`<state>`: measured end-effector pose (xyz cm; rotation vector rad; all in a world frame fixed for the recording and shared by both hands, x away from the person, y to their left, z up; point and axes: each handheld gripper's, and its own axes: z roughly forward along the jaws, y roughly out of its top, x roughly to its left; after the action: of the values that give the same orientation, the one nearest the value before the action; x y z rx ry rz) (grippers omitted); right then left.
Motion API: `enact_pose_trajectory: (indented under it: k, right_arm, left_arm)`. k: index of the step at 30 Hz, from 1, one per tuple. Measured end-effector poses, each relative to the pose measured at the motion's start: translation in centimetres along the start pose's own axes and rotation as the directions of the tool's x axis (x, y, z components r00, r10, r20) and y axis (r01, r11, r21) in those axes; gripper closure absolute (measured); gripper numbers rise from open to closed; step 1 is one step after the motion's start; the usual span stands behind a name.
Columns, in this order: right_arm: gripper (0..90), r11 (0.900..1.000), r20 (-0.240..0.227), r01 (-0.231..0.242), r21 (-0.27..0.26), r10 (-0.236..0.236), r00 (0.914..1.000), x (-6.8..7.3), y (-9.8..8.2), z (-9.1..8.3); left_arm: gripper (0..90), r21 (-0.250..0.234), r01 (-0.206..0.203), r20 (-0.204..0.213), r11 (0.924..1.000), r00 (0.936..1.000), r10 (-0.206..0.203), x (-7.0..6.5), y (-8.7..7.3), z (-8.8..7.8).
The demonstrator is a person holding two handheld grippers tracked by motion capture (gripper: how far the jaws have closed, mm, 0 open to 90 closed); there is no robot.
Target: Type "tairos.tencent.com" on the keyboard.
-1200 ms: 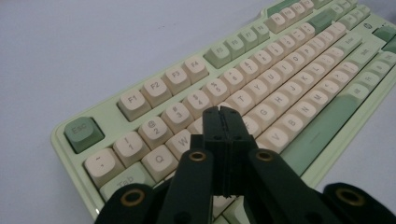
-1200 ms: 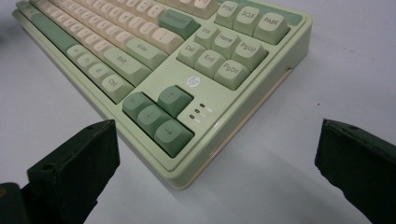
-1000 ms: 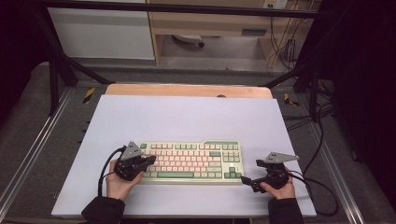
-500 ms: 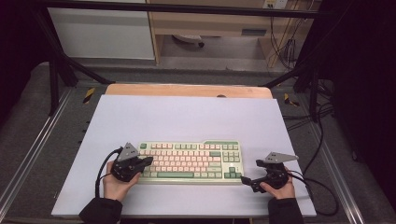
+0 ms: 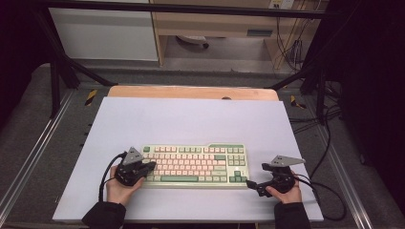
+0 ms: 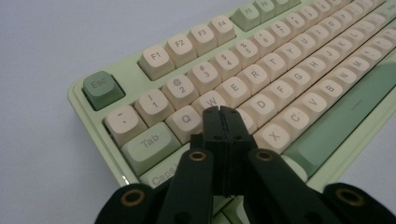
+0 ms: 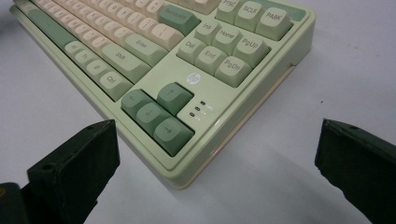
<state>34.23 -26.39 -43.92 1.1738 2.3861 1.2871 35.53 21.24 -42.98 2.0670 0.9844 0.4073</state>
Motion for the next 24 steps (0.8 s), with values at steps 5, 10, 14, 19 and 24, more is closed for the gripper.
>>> enact_pose_trajectory:
  k: [5, 10, 14, 19, 24]
  right_arm:
    - [0.3, 1.000, -0.008, -0.009, -0.011, 0.008, 0.9999, 0.2, 0.3, -0.1]
    - [0.3, 1.000, -0.008, 0.008, -0.025, -0.009, 0.9999, 0.7, 0.8, -0.5]
    - [0.3, 0.999, -0.012, 0.030, -0.036, -0.030, 0.9995, 1.4, 1.4, -0.5]
    - [0.3, 0.997, -0.007, 0.065, -0.030, -0.066, 0.9978, 2.5, 2.2, -0.1]
    - [2.8, 0.997, -0.028, 0.073, -0.013, -0.073, 0.9969, 3.6, 3.0, 0.7]
  left_arm:
    - [90.0, -0.009, -0.001, -0.001, 1.0000, 1.0000, 0.001, 0.0, 0.1, -0.3]
    - [90.0, -0.019, 0.003, 0.001, 0.9998, 1.0000, -0.003, 0.1, 0.0, -0.5]
    - [90.0, -0.027, 0.006, -0.001, 0.9996, 1.0000, -0.006, 0.1, 0.1, -0.6]
    - [90.0, -0.026, 0.006, 0.003, 0.9996, 1.0000, -0.006, 0.1, 0.1, -0.5]
    - [90.0, -0.029, 0.005, 0.004, 0.9996, 1.0000, -0.005, 0.2, 0.1, -0.6]
